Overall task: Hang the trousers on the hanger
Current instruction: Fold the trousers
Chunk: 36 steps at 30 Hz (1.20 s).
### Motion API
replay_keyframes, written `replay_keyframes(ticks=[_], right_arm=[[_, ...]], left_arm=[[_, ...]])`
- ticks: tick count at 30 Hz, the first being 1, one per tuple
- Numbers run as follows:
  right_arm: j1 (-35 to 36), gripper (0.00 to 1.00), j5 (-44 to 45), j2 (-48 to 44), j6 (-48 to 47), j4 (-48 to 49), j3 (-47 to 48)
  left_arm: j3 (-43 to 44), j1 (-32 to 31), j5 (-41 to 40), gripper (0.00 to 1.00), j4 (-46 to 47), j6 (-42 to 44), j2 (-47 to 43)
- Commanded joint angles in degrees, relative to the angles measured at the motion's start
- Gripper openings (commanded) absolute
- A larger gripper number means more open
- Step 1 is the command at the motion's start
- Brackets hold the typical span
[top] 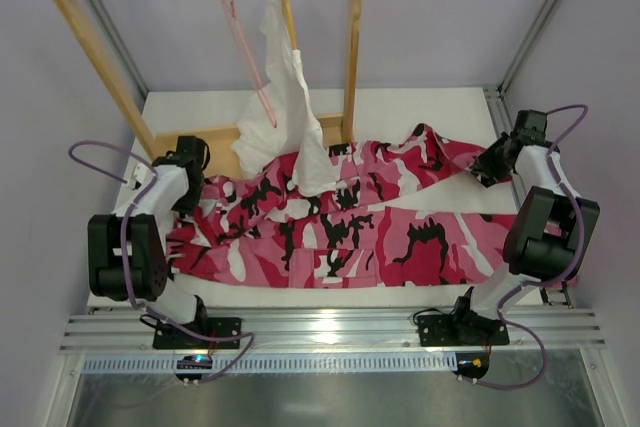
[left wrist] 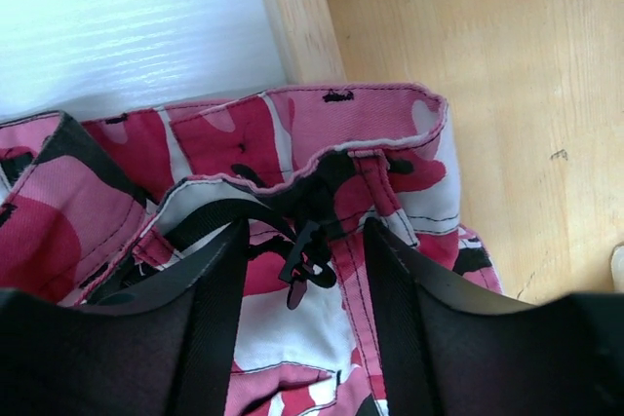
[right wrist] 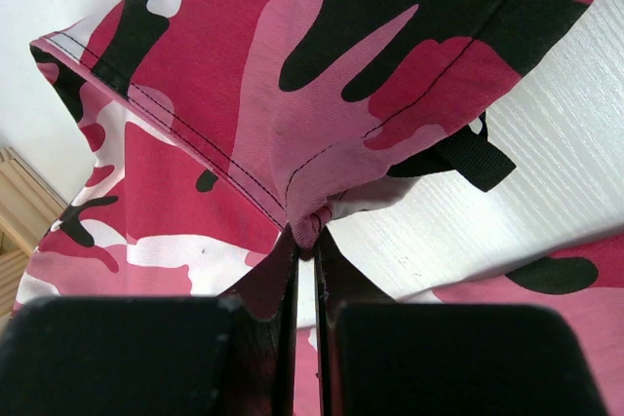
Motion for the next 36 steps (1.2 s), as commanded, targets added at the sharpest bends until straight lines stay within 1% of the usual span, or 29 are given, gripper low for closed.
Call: replay_keyframes(ticks=[1, 4, 5, 7, 8, 10, 11, 13, 17, 22, 25, 30, 31, 36], right_arm=[[-0.22, 0.04, -0.92, -1.04, -0.63, 1.92, -0.09], [-0.22, 0.04, -1.01, -0.87, -0.72, 1.92, -0.09], [-0.31, 0.04, -1.01, -0.87, -0.63, 2.01, -0.09], [-0.31, 0.04, -1.01, -0.96, -0.55, 1.92, -0.09], [-0.31, 0.04, -1.01, -0.87, -0.63, 1.92, -0.17], [-0.31, 0.04, -1.10, -0.96, -0.63, 1.92, -0.17], [-0.31, 0.04, -0.93, -1.13, -0.55, 1.83, -0.09], [-0.31, 0.04, -1.01, -1.05, -0.63, 1.74, 0.00], [-0.40, 0.04, -1.10, -1.22, -0.63, 1.31, 0.17], [-0.40, 0.04, -1.45, -1.31, -0.46, -0.71, 2.63], [-0.31, 0.04, -1.80, -2.45, -0.46, -2.12, 5.09], [-0.49, 0.04, -1.10, -4.64, -0.81, -4.23, 10.54], [-0.49, 0.04, -1.01, -4.56, -0.63, -5.28, 13.16], [-0.75, 0.04, -0.84, -2.28, 0.07, -10.29, 23.63]], left_arm=[[0.36, 0.43, -0.32, 0.50, 1.76, 0.87, 0.88], [0.28, 0.34, -0.49, 0.43, 1.85, 1.22, 1.14], [0.28, 0.42, -0.58, 0.37, 1.93, 1.39, 1.14], [0.19, 0.42, -0.58, 0.30, 2.02, 1.66, 1.14], [0.10, 0.43, -0.58, 0.23, 2.20, 1.83, 1.05], [-0.08, 0.43, -0.67, 0.15, 2.29, 2.01, 0.96], [0.10, 0.43, -0.67, 0.09, 2.29, 2.10, 0.79], [0.19, 0.34, -0.67, 0.02, 2.37, 2.45, 0.44], [1.59, 0.43, -1.02, 0.01, 0.53, 2.71, -0.53], [8.70, 0.34, -3.39, 0.00, -6.22, 4.90, -2.11], [11.78, 0.42, -4.53, 0.01, -7.73, 5.96, -4.13], [12.93, 0.42, -5.41, 0.01, -6.16, 8.33, -9.31], [13.37, 2.17, -5.33, 0.01, -5.72, 8.86, -11.06], [14.78, 4.20, -4.10, 0.01, -1.68, 12.29, -15.20]])
